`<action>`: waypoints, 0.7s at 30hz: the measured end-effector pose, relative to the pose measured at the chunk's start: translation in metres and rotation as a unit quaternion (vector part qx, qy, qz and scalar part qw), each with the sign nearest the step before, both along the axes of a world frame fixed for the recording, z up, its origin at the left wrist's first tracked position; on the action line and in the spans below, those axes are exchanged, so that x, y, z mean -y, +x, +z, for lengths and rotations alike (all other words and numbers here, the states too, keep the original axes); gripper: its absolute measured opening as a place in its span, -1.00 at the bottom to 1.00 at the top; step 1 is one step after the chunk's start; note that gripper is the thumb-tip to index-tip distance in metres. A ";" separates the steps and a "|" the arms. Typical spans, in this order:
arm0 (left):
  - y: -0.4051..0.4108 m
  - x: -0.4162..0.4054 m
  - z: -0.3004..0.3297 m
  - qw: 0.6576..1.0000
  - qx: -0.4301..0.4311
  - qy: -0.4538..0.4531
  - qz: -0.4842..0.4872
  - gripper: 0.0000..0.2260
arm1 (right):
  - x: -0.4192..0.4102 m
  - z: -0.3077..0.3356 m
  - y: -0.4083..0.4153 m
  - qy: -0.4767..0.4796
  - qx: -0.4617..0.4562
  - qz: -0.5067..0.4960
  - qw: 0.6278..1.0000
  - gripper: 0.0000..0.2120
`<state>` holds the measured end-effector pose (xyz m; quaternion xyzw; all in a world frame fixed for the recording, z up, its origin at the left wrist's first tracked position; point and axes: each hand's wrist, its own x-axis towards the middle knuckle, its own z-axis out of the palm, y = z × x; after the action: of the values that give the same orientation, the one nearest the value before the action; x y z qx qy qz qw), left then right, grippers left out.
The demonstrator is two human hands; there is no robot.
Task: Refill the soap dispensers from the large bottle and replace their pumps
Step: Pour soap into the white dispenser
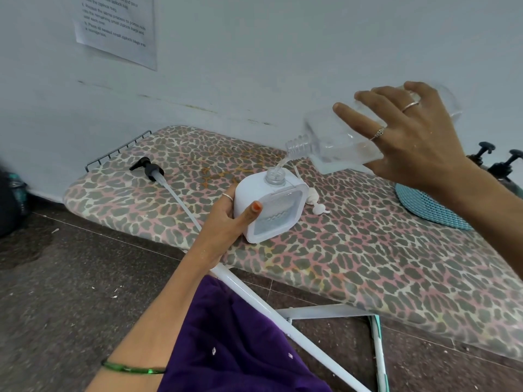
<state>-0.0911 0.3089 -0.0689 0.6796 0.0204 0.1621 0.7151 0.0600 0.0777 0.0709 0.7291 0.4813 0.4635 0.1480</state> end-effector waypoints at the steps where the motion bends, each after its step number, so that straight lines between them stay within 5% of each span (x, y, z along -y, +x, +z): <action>1: -0.001 0.000 0.000 1.000 0.001 -0.004 -0.002 -0.21 | 0.000 0.000 0.000 -0.002 0.000 0.002 1.000 -0.24; 10: 0.001 -0.002 -0.004 1.000 -0.009 -0.004 0.002 -0.39 | -0.001 0.006 -0.003 -0.011 0.002 0.005 1.000 -0.27; 21: 0.001 -0.001 -0.002 1.000 -0.025 -0.008 -0.004 -0.29 | -0.005 0.014 -0.005 -0.041 0.010 -0.001 0.999 -0.35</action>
<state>-0.0901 0.3098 -0.0707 0.6779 0.0369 0.1418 0.7204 0.0554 0.0822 0.0846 0.7181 0.4981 0.4503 0.1829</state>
